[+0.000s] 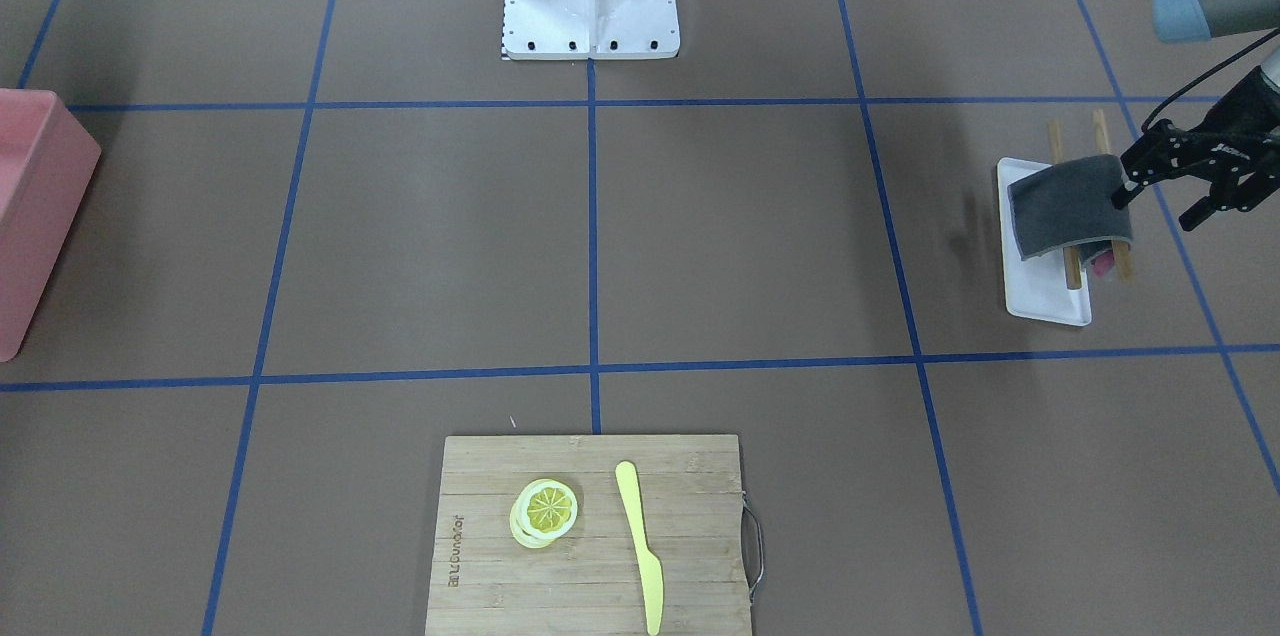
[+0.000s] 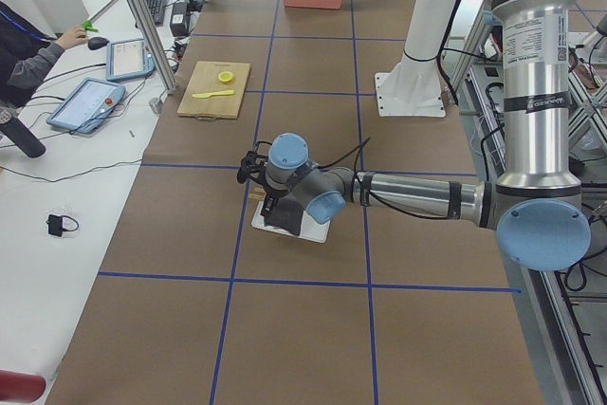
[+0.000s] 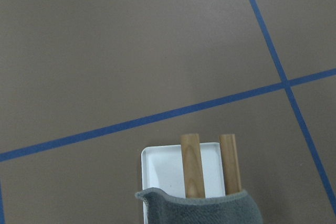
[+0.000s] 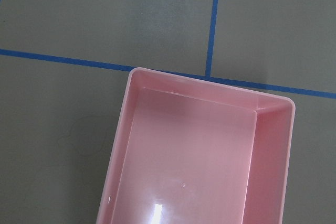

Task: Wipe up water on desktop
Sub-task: 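Grasp the grey cloth on the white tray with the left gripper and lift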

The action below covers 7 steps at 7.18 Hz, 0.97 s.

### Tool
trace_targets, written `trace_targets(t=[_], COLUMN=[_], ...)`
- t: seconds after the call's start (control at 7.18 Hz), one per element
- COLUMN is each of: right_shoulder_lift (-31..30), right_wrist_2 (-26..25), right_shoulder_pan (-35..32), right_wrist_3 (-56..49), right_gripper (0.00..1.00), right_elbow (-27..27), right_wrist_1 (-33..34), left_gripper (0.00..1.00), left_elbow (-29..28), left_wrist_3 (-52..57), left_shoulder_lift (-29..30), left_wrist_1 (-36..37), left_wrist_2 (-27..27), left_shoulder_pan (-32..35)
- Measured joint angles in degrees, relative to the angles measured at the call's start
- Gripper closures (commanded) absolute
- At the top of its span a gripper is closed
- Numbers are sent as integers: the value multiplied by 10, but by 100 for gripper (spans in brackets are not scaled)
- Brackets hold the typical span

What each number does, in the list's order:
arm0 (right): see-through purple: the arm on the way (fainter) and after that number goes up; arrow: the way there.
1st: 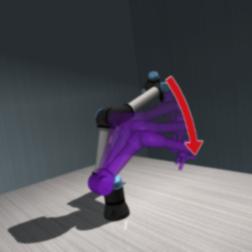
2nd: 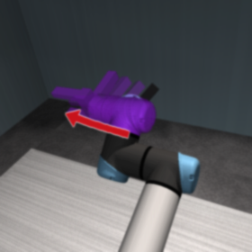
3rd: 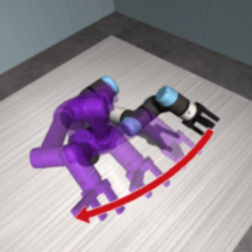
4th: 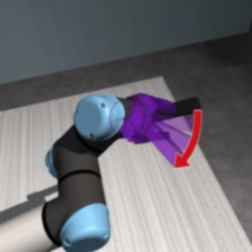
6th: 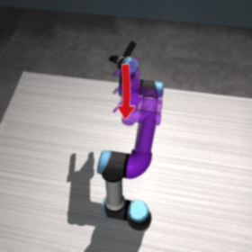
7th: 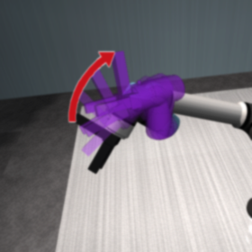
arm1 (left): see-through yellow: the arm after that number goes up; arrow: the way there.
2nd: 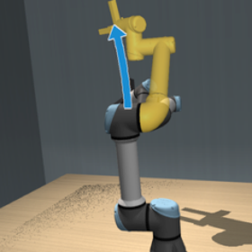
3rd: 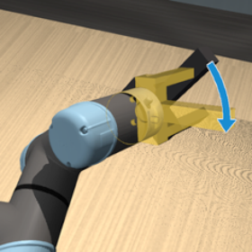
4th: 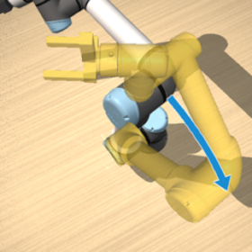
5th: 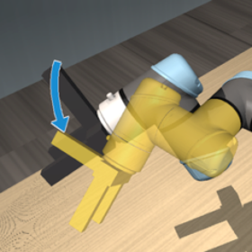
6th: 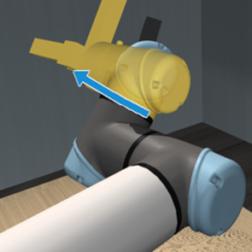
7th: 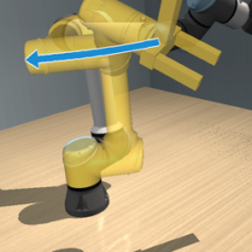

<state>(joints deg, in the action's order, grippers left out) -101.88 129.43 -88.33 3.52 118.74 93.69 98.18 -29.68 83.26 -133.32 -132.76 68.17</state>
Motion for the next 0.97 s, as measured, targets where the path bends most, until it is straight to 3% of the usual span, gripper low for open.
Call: trace_targets(t=[0.28, 0.42, 0.97], right_shoulder_lift=[-1, -1, -1], right_wrist_2=[0, 0, -1], right_shoulder_pan=[0, 0, 0], right_wrist_3=[0, 0, 0], right_gripper=[0, 0, 0], right_elbow=[0, 0, -1], right_wrist_1=[0, 1, 1], left_gripper=[44, 56, 60], left_elbow=[0, 0, -5], left_wrist_3=[-2, -4, -23], left_shoulder_lift=[-4, -4, -5], left_wrist_1=[-7, -8, -30], left_wrist_2=[-1, -1, -12], left_shoulder_pan=[-11, -14, -20])
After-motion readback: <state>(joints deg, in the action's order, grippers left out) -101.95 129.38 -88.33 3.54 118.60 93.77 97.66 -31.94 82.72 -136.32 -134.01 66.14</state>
